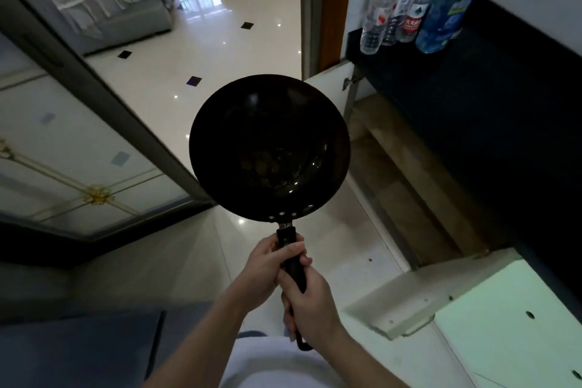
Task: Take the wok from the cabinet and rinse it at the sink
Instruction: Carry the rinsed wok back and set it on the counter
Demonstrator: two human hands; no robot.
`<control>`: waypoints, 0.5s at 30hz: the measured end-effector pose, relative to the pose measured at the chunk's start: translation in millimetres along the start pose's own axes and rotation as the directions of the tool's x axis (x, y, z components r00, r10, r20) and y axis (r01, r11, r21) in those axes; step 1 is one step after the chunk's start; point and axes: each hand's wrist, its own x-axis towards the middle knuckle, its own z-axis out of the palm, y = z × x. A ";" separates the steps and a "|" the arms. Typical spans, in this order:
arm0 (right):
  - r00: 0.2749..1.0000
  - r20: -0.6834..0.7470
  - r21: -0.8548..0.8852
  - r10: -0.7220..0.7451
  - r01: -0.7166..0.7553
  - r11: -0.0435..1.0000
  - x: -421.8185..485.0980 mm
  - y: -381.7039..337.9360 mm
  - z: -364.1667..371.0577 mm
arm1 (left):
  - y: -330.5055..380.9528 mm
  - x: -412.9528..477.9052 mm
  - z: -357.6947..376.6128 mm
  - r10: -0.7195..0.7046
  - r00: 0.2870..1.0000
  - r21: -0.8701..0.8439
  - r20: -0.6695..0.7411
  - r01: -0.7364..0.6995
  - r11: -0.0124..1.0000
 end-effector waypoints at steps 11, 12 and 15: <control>0.963 -0.268 -0.012 0.008 -0.012 1.000 81.5 -31.6 -28.1 | 64.1 101.3 26.6 -0.146 0.969 0.114 0.200 0.125 0.986; 0.955 -0.296 -0.017 0.010 -0.016 1.000 87.4 -34.3 -31.2 | 67.7 110.5 29.1 -0.164 0.962 0.127 0.216 0.139 0.982; 0.925 -0.379 -0.007 0.022 -0.027 1.000 107.2 -44.5 -42.2 | 80.7 141.6 38.7 -0.215 0.938 0.182 0.271 0.169 0.969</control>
